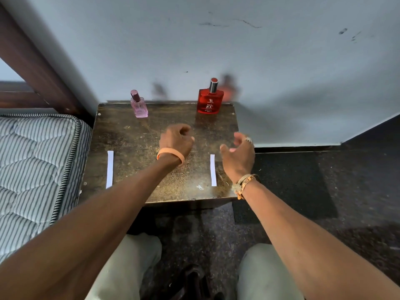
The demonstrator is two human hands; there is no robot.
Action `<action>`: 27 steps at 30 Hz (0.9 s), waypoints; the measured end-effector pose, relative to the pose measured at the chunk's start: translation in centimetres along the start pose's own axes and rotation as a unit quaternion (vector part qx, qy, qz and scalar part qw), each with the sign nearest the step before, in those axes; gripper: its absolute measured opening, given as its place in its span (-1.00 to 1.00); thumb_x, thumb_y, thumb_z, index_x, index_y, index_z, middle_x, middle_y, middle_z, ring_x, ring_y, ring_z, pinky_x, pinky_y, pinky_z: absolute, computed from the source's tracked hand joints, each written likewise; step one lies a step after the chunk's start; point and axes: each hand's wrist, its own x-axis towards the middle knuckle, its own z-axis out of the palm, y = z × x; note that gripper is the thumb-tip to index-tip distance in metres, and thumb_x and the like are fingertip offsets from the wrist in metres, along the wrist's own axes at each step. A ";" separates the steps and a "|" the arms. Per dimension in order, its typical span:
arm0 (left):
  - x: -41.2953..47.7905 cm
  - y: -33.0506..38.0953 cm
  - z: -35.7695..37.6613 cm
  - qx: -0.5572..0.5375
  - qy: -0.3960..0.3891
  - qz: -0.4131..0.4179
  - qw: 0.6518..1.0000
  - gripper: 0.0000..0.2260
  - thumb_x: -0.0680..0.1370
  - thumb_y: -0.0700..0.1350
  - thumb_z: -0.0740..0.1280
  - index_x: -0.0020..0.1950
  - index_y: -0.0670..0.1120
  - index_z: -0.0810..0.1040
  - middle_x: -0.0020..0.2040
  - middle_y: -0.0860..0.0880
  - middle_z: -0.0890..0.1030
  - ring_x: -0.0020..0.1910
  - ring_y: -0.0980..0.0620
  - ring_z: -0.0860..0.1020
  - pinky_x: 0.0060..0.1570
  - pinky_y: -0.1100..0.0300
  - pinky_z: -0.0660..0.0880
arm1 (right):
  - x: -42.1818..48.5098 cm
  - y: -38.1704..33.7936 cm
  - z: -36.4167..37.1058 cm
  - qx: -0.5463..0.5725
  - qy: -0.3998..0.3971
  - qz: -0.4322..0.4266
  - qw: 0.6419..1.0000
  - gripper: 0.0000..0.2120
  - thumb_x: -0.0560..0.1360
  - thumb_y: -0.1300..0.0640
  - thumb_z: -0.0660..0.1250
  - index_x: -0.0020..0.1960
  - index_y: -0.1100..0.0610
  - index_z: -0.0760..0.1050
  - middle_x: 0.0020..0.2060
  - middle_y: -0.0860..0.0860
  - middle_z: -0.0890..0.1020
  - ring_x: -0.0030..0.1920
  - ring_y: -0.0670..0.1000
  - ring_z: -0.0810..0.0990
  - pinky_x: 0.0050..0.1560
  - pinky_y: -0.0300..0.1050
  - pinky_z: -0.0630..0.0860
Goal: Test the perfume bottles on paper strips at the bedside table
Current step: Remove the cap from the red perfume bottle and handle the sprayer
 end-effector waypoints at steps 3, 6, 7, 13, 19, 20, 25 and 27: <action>3.0 1.5 -0.9 0.016 0.011 0.021 1.000 -0.69 0.45 -0.14 0.43 0.19 -0.08 0.57 0.08 -0.02 0.65 0.00 0.02 0.61 0.07 0.10 0.57 | 2.1 -2.7 0.7 -0.019 -0.007 -0.075 0.997 -0.50 0.47 0.19 0.42 0.37 0.09 0.38 0.23 0.02 0.48 0.13 -0.01 0.54 0.16 -0.08 0.54; 5.9 3.3 -1.2 0.031 -0.003 0.038 0.999 -0.57 0.47 -0.15 0.41 0.33 -0.11 0.46 0.19 -0.06 0.60 0.12 -0.04 0.58 0.16 0.02 0.53 | 4.9 -5.2 1.5 -0.046 -0.011 -0.120 0.992 -0.45 0.45 0.18 0.42 0.40 0.09 0.34 0.25 0.03 0.47 0.14 -0.06 0.49 0.19 -0.09 0.50; 6.9 3.7 -1.1 0.038 -0.010 0.043 0.998 -0.53 0.47 -0.16 0.41 0.36 -0.11 0.42 0.23 -0.08 0.58 0.16 -0.06 0.56 0.20 0.01 0.51 | 6.0 -5.9 1.8 -0.054 -0.015 -0.124 0.991 -0.40 0.45 0.19 0.43 0.43 0.11 0.31 0.28 0.05 0.45 0.15 -0.07 0.45 0.22 -0.16 0.45; 10.2 5.5 0.7 0.063 -0.077 0.069 0.993 -0.46 0.48 -0.23 0.34 0.45 -0.11 0.31 0.36 -0.13 0.48 0.32 -0.12 0.45 0.32 0.05 0.39 | 11.4 -7.3 3.0 -0.093 -0.106 -0.109 0.984 -0.30 0.42 0.32 0.42 0.50 0.11 0.26 0.38 0.07 0.45 0.36 0.09 0.45 0.39 0.00 0.39; 11.5 5.1 2.1 0.055 -0.065 0.077 0.993 -0.59 0.46 -0.26 0.31 0.29 -0.03 0.48 0.20 -0.06 0.59 0.18 -0.09 0.53 0.20 0.09 0.46 | 12.5 -6.6 3.8 -0.104 -0.070 -0.131 0.983 -0.56 0.44 0.23 0.46 0.30 0.06 0.51 0.16 0.02 0.62 0.15 0.04 0.58 0.20 -0.11 0.49; 11.5 4.9 2.1 0.054 -0.060 0.074 0.994 -0.61 0.46 -0.27 0.32 0.26 -0.02 0.50 0.18 -0.05 0.60 0.17 -0.08 0.54 0.19 0.10 0.46 | 12.3 -6.6 3.9 -0.104 -0.060 -0.126 0.985 -0.58 0.45 0.23 0.46 0.28 0.08 0.52 0.16 0.02 0.63 0.15 0.04 0.58 0.19 -0.12 0.48; 10.5 4.2 1.1 0.043 -0.047 0.068 0.996 -0.64 0.46 -0.27 0.37 0.23 -0.02 0.55 0.16 -0.04 0.63 0.15 -0.04 0.56 0.20 0.10 0.46 | 10.4 -6.5 4.0 -0.092 -0.062 -0.138 0.984 -0.63 0.47 0.23 0.44 0.26 0.07 0.53 0.15 0.02 0.63 0.17 0.05 0.57 0.22 -0.05 0.49; 9.8 4.2 0.4 0.036 -0.055 0.074 0.995 -0.64 0.45 -0.27 0.37 0.22 -0.01 0.56 0.16 -0.03 0.63 0.16 -0.03 0.56 0.20 0.12 0.46 | 9.4 -6.3 3.5 -0.086 -0.058 -0.149 0.983 -0.64 0.48 0.22 0.43 0.25 0.07 0.53 0.14 0.01 0.63 0.16 0.04 0.57 0.20 -0.07 0.48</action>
